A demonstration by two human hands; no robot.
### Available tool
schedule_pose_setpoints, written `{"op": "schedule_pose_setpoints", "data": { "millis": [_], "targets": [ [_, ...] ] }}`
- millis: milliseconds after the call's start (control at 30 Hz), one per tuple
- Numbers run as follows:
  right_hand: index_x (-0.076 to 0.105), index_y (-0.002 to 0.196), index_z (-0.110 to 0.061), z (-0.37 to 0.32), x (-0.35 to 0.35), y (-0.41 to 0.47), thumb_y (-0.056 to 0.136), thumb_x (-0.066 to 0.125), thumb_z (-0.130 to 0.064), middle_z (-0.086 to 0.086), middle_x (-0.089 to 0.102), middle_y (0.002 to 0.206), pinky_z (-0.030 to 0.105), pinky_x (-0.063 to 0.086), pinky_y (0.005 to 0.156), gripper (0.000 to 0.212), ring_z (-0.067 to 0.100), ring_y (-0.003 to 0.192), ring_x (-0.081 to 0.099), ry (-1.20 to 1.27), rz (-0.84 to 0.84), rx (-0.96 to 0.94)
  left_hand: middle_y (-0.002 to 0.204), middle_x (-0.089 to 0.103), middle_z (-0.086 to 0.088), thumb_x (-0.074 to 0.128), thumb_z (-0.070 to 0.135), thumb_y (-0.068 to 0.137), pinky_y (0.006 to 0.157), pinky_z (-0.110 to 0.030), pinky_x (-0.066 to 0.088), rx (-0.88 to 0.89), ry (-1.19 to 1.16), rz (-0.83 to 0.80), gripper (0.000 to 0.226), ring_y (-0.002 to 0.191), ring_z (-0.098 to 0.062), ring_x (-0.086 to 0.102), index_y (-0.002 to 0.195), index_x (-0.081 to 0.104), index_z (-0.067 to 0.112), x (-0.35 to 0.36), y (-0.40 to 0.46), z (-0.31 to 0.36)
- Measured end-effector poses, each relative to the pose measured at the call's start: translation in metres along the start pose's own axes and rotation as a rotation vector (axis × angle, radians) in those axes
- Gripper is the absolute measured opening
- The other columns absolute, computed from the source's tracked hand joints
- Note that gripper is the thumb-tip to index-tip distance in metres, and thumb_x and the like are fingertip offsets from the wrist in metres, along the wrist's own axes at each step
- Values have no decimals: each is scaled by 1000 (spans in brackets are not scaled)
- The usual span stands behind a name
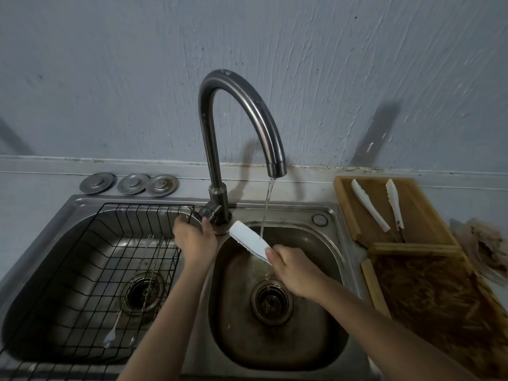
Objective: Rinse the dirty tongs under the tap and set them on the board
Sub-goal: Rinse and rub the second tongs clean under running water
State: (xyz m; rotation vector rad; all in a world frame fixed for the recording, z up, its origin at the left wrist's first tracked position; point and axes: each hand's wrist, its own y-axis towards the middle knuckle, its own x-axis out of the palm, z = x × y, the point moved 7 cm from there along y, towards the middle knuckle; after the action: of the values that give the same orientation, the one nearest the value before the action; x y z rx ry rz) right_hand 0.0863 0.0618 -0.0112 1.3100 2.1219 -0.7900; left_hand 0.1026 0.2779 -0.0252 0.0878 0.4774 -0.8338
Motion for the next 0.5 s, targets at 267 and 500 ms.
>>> {"op": "schedule_pose_setpoints", "data": {
  "millis": [267,500],
  "targets": [
    [53,76,-21,-11,-9,-3,96,30,-45,4,58,62,23,42,41,39,8,41,51,276,39,15,112,57,-21,41,14,95,83,-48,45,142,158,30,15,103,-38,55,105,45,3,4,10,27],
    [50,126,-16,42,-1,-6,91,39,-55,5,65,109,32,46,72,53,22,94,63,-361,22,213,126,51,-18,40,13,94,94,-47,41,201,546,-27,26,119,-34,49,118,38,2,13,12,44]
  ]
}}
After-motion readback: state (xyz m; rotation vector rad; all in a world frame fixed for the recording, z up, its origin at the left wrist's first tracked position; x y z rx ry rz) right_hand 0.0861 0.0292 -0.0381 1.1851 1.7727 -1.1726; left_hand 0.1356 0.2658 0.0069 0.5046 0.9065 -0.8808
